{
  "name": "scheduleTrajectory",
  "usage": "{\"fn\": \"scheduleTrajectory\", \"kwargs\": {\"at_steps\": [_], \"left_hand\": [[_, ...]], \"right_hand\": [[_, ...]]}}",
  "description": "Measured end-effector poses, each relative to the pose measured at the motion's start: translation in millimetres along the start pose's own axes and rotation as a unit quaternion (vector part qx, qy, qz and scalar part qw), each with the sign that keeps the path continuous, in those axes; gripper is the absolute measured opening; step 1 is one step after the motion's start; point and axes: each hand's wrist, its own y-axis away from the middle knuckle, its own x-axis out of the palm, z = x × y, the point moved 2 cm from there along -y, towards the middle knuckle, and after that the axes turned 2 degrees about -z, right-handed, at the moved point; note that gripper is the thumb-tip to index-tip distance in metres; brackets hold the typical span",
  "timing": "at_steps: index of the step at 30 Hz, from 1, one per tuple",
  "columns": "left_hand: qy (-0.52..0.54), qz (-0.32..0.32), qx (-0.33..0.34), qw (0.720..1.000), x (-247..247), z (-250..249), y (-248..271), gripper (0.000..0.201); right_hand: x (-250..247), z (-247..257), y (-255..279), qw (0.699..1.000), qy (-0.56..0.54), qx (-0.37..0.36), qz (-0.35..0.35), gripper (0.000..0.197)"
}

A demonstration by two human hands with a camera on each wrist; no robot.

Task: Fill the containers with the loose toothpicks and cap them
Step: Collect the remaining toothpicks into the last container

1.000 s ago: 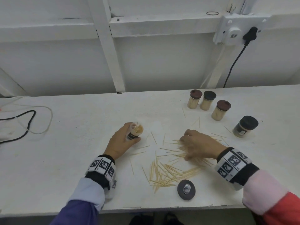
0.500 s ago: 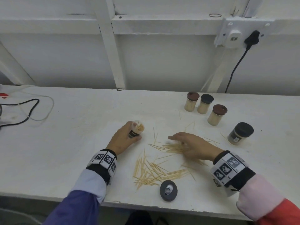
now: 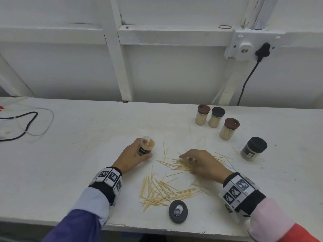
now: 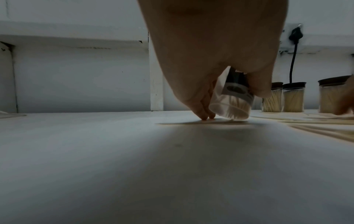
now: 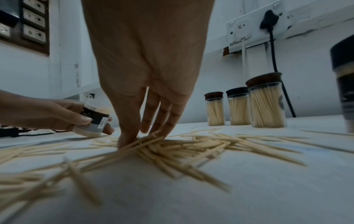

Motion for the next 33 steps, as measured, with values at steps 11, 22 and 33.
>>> {"fn": "scheduleTrajectory", "kwargs": {"at_steps": [11, 22, 33], "left_hand": [[-0.047, 0.073, 0.065, 0.994, 4.9, -10.0, -2.9, 0.044], [-0.130, 0.121, 0.121, 0.977, -4.2, -31.1, -34.3, 0.048], [-0.112, 0.099, 0.140, 0.979, 15.1, -26.8, -44.2, 0.051]], "right_hand": [[-7.0, 0.9, 2.6, 0.989, 0.111, 0.093, 0.012, 0.026], [-6.2, 19.7, -7.2, 0.967, 0.230, 0.112, 0.009, 0.017], [-2.8, 19.4, -6.0, 0.968, 0.230, 0.099, 0.025, 0.018]]}}
